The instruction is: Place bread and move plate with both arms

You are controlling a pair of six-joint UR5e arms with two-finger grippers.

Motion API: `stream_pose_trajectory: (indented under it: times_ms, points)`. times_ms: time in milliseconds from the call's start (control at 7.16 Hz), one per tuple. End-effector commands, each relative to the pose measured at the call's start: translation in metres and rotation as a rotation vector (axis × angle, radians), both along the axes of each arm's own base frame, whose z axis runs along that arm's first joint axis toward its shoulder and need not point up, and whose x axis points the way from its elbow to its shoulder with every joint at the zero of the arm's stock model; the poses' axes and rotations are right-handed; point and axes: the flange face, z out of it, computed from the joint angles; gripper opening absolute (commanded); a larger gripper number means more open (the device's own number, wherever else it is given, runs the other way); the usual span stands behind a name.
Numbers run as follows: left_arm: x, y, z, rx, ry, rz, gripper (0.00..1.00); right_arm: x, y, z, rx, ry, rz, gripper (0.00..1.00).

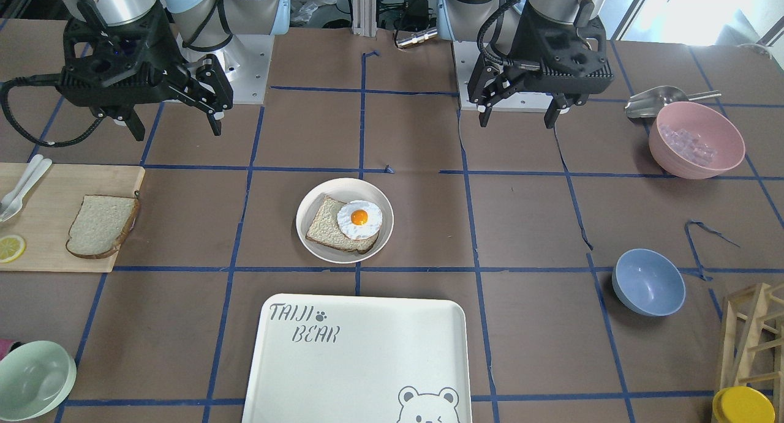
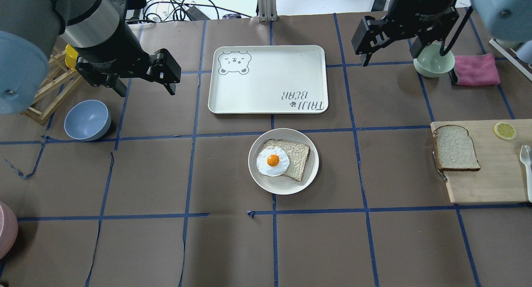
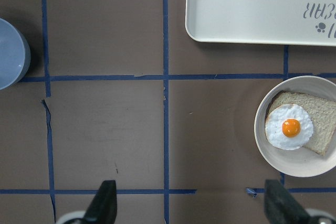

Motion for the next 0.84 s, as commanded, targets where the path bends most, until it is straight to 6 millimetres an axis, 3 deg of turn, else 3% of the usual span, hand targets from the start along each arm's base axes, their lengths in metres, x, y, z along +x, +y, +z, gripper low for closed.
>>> stream_pose_trajectory:
  times_ms: [0,699]
  points:
    - [0.0000,-0.0001,0.0001,-0.001,0.000,0.000,1.00,-0.0013,-0.0007,-0.0023,-0.002,0.001,-0.005,0.98]
    - [0.0000,-0.0001,0.0001,-0.001,0.000,0.000,1.00,0.0003,-0.0024,0.0025,-0.008,0.001,-0.002,1.00]
